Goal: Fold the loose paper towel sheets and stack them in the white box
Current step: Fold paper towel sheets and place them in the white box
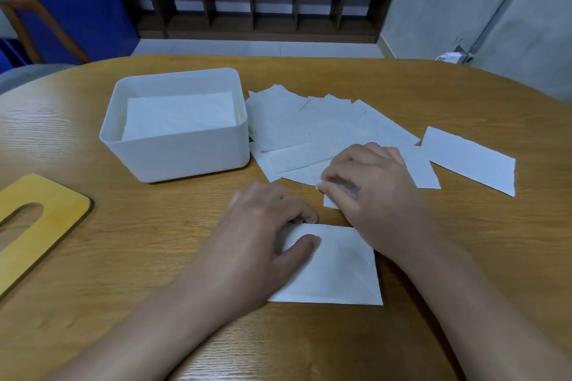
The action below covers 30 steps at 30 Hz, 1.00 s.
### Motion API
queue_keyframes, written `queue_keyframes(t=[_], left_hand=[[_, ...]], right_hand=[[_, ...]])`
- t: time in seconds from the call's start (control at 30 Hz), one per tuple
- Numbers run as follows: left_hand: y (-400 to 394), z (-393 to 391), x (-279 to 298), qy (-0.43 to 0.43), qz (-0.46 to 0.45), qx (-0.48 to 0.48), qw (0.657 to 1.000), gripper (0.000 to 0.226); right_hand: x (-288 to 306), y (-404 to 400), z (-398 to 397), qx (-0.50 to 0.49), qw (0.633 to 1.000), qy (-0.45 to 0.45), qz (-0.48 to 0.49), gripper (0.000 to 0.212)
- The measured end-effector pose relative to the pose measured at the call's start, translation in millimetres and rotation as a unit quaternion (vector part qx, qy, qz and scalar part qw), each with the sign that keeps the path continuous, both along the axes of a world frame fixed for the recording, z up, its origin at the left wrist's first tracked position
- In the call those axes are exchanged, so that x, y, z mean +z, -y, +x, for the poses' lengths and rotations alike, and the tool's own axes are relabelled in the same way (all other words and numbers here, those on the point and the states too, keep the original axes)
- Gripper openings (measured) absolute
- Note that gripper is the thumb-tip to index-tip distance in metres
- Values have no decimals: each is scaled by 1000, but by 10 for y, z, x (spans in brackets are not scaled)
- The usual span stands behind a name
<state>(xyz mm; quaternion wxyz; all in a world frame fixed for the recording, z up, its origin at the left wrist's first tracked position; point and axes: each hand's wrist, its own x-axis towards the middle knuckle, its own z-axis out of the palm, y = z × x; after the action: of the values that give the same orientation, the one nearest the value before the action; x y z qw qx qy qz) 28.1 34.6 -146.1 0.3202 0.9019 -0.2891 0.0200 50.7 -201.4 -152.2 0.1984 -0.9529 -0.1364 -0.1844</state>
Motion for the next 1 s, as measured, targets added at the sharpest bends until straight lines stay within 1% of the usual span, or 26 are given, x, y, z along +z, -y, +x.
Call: queue_keyframes(t=[0.07,0.13,0.3,0.43,0.5,0.6,0.67,0.7,0.73,0.83,0.87,0.97,1.0], left_hand=[[24,1,0,2,-2,-1,1000,13],[34,8,-2,2,-3,0,1000,12],[27,10,-3,-4,-16,12,1000,11],[19,27,-13,4,-49,25,998,12],[10,38,-10,7,-87,50,995,23],[-16,63,51,25,-124,87,988,57],[-29,91,87,30,-135,84,987,67],[-32,103,93,30,-138,80,987,65],[-33,110,90,33,-141,80,986,57],[-40,102,80,65,-150,80,983,19],[-45,92,86,76,-149,77,983,11],[-65,81,123,82,-163,84,980,6],[-71,79,149,78,-176,89,977,5]], right_hand=[[-6,-17,25,8,1000,12,-11,9],[-10,-8,33,3,1000,15,2,11],[61,27,-17,-54,991,9,126,10],[147,45,-72,-60,984,36,162,11],[196,43,-111,-48,982,46,176,14],[269,-6,-227,13,983,28,179,14],[305,-64,-313,60,981,4,185,12],[317,-98,-350,77,979,-8,190,12],[320,-130,-381,89,977,-16,194,11],[307,-190,-431,109,973,-23,202,8],[306,-193,-443,109,972,-25,205,10],[329,-171,-477,85,975,-28,204,41],[332,-163,-486,73,977,-25,200,47]])
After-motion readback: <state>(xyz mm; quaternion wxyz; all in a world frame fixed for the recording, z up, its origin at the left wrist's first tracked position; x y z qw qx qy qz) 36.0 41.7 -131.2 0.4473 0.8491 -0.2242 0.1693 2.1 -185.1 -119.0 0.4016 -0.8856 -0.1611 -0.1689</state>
